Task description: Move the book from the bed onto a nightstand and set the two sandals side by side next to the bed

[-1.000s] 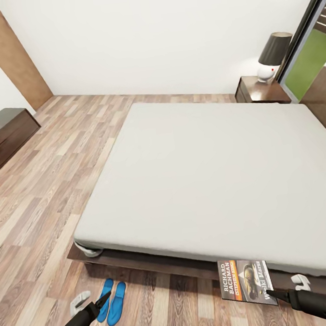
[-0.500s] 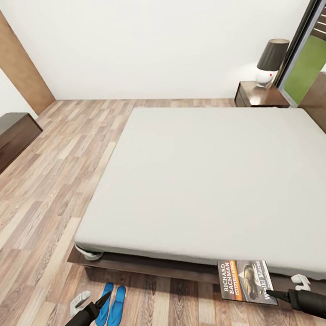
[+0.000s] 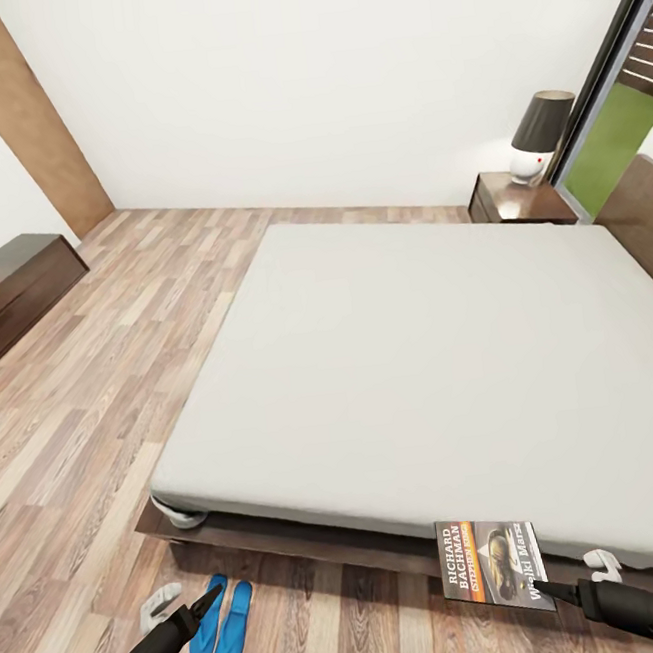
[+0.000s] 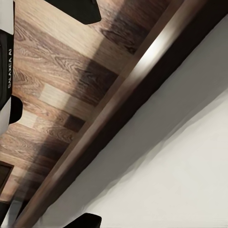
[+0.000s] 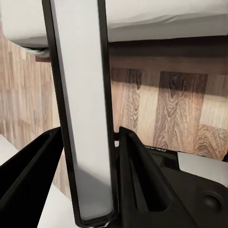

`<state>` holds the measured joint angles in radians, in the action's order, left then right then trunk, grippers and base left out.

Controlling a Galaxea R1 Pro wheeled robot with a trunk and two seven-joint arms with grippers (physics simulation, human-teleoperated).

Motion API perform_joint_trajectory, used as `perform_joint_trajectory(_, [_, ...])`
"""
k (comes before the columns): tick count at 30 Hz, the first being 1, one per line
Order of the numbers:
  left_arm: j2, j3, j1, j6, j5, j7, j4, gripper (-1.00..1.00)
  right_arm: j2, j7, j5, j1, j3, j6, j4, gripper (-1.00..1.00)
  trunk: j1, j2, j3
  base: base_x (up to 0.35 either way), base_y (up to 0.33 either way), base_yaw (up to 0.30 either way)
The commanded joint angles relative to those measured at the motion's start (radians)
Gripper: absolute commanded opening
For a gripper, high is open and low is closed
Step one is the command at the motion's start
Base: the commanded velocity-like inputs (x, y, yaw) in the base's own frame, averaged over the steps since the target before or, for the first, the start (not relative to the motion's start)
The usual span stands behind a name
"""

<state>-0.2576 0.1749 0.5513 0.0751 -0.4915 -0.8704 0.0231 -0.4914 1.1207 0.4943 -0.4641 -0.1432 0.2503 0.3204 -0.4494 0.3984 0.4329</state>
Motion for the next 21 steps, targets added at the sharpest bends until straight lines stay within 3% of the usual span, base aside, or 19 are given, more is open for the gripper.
perform_joint_trajectory(1, [0.0,0.008,0.001,0.008,0.01,-0.002,-0.002,1.0,-0.001,0.001,0.01,-0.001,-0.007,0.009,0.0,-1.0,-0.001,0.002,0.0,0.0,0.0,0.0])
perform_joint_trajectory(21, [0.0,0.008,0.001,0.008,0.01,-0.004,-0.002,1.0,-0.001,0.001,0.01,-0.001,-0.007,0.009,0.0,-1.0,-0.001,0.002,-0.033,0.0,0.0,0.0])
